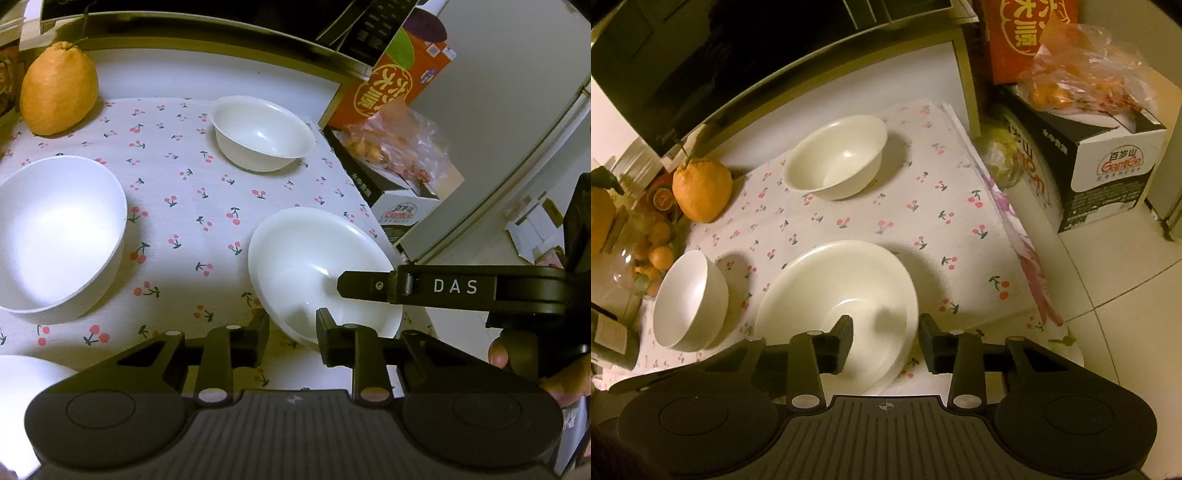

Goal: Organize plates and bowls
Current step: 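Close both grippers on the rim of the large cream bowl, then lift the cream bowl with both grippers and carry it over the small white bowl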

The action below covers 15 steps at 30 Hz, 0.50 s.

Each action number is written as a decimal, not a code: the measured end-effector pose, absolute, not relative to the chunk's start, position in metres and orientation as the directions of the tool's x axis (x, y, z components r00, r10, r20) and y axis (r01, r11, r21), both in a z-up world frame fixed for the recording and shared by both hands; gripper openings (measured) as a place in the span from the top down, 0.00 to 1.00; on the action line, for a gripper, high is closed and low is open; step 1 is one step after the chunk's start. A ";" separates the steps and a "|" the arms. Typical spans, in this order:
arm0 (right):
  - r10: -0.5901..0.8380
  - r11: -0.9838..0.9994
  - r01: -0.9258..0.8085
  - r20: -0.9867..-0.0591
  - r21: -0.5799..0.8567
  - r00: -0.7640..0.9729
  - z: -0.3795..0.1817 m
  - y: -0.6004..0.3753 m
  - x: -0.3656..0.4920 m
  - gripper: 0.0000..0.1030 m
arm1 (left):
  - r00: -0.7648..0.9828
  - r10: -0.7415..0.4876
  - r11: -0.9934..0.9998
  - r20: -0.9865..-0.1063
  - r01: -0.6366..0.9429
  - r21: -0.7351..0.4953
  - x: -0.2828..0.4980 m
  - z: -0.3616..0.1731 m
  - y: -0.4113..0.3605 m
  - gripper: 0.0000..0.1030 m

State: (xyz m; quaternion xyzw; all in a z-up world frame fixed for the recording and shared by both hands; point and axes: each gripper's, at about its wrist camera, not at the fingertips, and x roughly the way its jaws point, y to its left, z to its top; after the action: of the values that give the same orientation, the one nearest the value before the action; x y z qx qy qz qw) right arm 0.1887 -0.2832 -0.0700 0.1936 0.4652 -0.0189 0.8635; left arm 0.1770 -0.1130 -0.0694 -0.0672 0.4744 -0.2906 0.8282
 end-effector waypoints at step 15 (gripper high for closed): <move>0.135 0.931 0.198 -0.793 0.307 0.594 -0.060 -0.284 0.186 0.72 | 0.393 -0.548 0.821 -0.738 0.424 -0.383 0.174 -0.064 -0.111 0.79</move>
State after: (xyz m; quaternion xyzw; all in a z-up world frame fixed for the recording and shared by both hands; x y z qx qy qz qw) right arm 0.1859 -0.2838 -0.0598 0.1851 0.4505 -0.0182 0.8732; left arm 0.1739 -0.1115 -0.0643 -0.0666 0.4670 -0.2920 0.8320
